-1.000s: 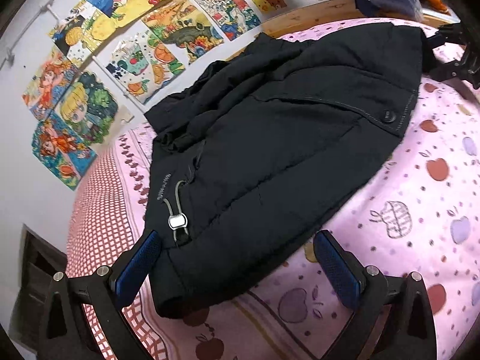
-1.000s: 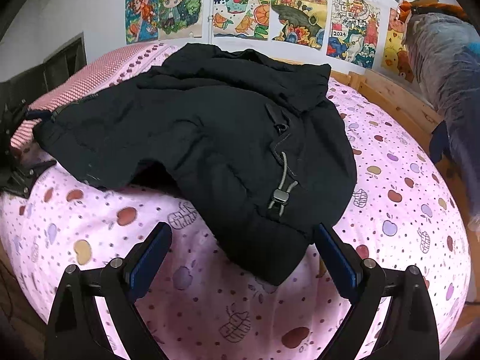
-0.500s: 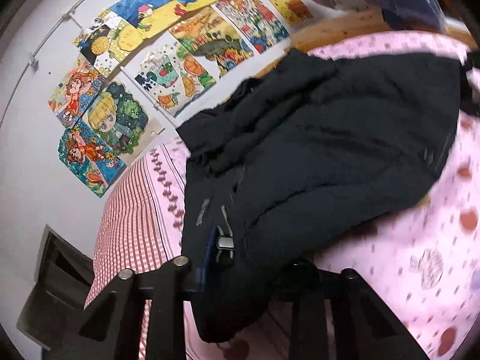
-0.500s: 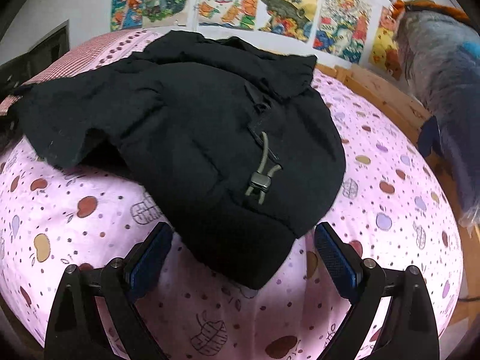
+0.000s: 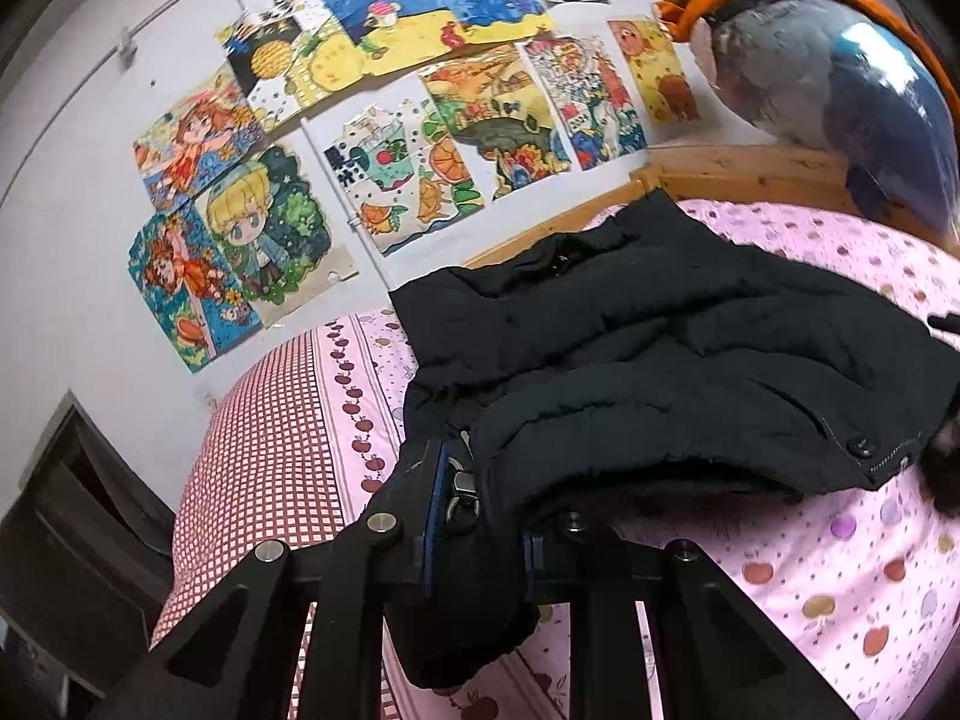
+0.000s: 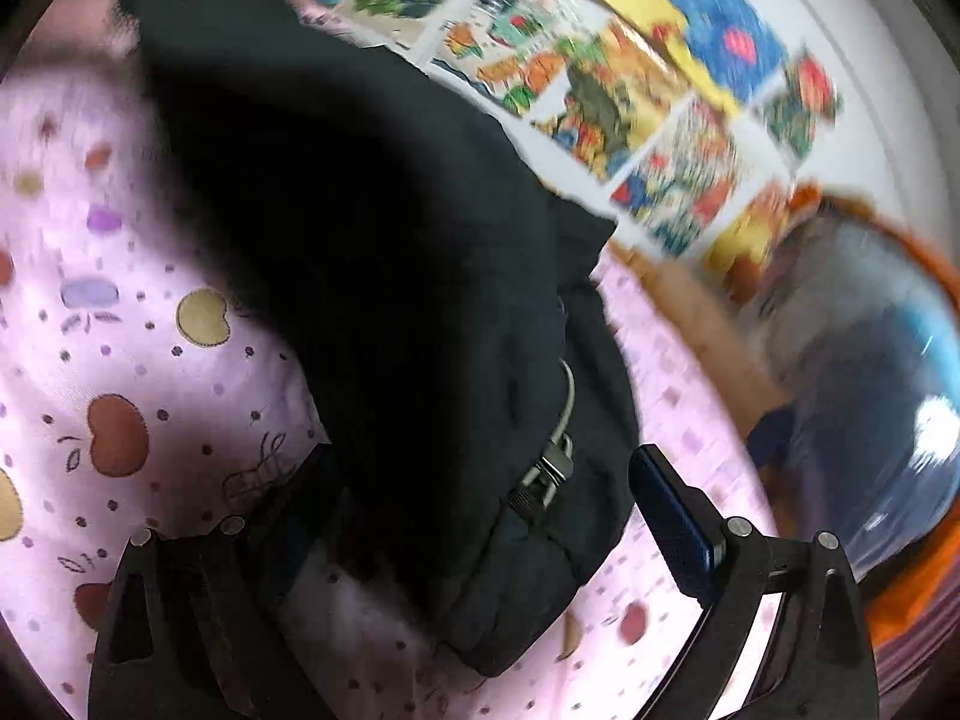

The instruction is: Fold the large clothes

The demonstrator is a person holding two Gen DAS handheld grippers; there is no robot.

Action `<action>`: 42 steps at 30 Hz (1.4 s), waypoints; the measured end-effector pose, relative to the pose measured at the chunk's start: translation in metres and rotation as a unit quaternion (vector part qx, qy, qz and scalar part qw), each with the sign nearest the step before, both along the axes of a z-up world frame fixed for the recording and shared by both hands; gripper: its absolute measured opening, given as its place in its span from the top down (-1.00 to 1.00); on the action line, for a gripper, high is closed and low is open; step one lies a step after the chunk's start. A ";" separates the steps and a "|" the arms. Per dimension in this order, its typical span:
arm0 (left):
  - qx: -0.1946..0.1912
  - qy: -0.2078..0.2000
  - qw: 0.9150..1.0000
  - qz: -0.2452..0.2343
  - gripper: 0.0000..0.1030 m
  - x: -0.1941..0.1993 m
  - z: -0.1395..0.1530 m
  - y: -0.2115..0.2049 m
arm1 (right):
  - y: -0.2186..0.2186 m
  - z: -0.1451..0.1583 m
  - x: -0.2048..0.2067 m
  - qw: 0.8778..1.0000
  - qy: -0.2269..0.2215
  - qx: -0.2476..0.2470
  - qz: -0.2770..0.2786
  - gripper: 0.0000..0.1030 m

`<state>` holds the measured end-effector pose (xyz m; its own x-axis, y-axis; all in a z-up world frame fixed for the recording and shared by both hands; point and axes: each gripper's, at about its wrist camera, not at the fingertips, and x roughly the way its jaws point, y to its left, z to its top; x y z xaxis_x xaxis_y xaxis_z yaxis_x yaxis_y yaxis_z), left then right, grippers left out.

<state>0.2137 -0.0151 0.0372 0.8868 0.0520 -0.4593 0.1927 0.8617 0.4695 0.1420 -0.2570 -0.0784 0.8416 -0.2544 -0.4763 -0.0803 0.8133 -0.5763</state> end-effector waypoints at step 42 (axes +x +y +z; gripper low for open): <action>-0.071 -0.024 0.997 0.025 0.69 -0.098 -0.001 0.011 | -0.046 0.063 -0.077 0.967 -0.170 0.190 -0.026 0.86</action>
